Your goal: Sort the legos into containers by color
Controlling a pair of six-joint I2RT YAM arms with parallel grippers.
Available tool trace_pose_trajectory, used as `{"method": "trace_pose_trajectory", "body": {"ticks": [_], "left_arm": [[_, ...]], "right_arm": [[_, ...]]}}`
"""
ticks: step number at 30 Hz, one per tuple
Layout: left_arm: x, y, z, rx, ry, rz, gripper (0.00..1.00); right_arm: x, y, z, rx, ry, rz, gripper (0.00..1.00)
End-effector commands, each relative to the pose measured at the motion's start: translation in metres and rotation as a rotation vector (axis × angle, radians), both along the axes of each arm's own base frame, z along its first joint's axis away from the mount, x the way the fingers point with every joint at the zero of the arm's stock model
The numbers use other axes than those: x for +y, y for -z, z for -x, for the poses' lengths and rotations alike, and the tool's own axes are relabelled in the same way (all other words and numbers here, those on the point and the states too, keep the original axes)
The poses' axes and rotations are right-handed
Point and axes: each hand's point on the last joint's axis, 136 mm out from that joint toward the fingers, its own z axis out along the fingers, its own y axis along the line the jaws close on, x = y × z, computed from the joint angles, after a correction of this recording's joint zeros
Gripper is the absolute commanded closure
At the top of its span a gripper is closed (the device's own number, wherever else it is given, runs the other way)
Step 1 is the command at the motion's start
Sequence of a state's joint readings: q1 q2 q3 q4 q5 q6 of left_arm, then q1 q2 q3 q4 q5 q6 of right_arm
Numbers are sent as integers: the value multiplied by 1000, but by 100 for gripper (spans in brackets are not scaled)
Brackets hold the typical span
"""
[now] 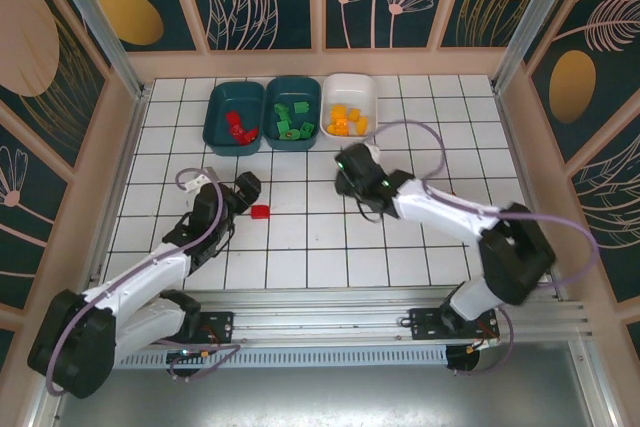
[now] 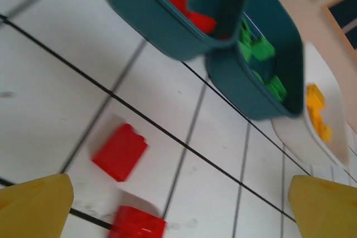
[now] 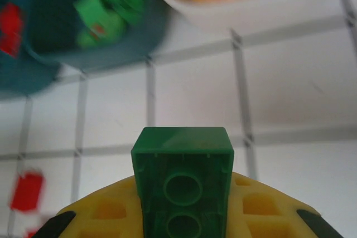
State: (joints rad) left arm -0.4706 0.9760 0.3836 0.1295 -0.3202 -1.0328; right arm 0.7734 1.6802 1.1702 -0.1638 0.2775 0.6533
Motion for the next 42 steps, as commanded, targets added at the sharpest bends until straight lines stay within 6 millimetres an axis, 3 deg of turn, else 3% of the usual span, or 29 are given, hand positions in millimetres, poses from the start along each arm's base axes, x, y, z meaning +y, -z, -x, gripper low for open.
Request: {"method": "trace_pose_trajectory", "body": {"ticks": [1, 6, 9, 11, 13, 16, 20, 23, 25, 28, 34, 42], "left_arm": [[36, 17, 19, 57, -143, -89, 1], [30, 14, 26, 39, -72, -80, 2], [23, 10, 26, 41, -14, -99, 1], [18, 6, 25, 40, 28, -122, 2], [13, 3, 22, 39, 60, -140, 2], [2, 1, 17, 38, 121, -149, 2], [-21, 3, 12, 40, 222, -107, 1], [-36, 12, 11, 49, 291, -76, 3], [-40, 22, 10, 88, 321, -98, 7], [-45, 44, 9, 189, 368, -172, 12], [-49, 81, 5, 332, 420, -315, 14], [-58, 108, -6, 453, 477, -505, 21]], "right_arm": [[44, -30, -71, -176, -64, -28, 83], [81, 3, -140, -102, -93, -4, 82], [93, 13, -162, -82, -103, 15, 78], [102, 6, -168, -99, -129, 3, 71], [110, -9, -171, -120, -158, -13, 55], [112, -38, -170, -170, -172, -10, 43], [103, -76, -153, -229, -178, 0, 40], [90, -93, -127, -263, -180, -27, 40], [76, -91, -106, -267, -176, -57, 39], [50, -77, -76, -247, -145, -96, 39], [6, -41, -35, -183, -80, -85, 38], [-31, -12, -8, -127, -29, -53, 38]]}}
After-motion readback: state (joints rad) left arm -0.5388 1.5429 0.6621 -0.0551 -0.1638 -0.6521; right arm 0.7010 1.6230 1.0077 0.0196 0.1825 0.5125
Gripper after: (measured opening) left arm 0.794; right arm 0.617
